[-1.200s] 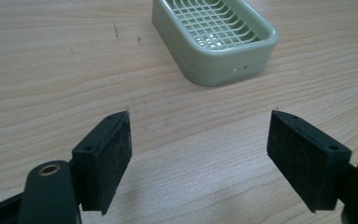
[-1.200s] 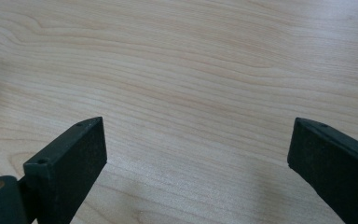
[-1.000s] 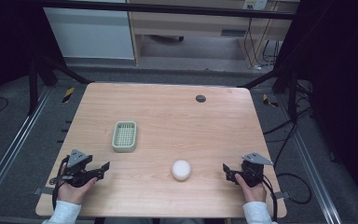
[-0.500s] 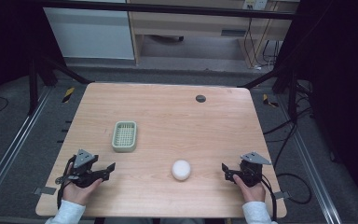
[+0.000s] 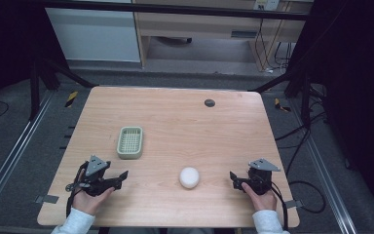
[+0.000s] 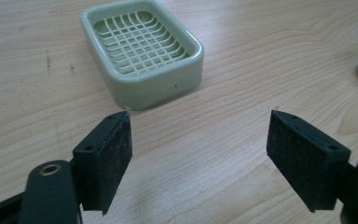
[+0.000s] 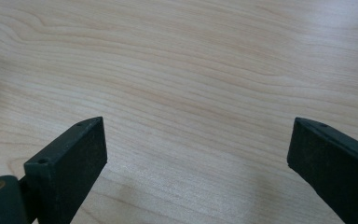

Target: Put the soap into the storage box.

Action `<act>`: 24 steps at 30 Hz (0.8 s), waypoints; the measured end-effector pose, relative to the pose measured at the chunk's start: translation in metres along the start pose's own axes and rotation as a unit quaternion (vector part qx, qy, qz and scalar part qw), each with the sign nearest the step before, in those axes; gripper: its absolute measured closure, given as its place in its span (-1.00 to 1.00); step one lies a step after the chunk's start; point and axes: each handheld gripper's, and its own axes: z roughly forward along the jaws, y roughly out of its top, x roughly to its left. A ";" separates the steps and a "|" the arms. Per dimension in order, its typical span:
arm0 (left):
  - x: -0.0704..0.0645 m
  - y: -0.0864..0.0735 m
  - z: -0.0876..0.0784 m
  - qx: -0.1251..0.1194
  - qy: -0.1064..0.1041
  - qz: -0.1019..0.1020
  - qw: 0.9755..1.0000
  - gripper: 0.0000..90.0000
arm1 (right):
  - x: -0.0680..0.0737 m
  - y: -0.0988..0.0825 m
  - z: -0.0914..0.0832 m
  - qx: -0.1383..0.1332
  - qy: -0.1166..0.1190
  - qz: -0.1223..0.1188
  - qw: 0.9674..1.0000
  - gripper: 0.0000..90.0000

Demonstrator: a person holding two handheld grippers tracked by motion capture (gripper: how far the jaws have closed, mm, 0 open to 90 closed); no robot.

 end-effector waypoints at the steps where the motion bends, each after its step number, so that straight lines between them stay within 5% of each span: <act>1: 0.000 0.000 0.000 0.000 0.000 0.003 1.000 -0.51 | 0.000 0.000 0.000 0.000 0.000 0.000 1.000 -0.89; 24: -0.034 0.019 0.000 -0.001 -0.040 0.041 0.998 -0.53 | 0.000 -0.003 0.003 -0.015 -0.007 0.014 1.000 -0.89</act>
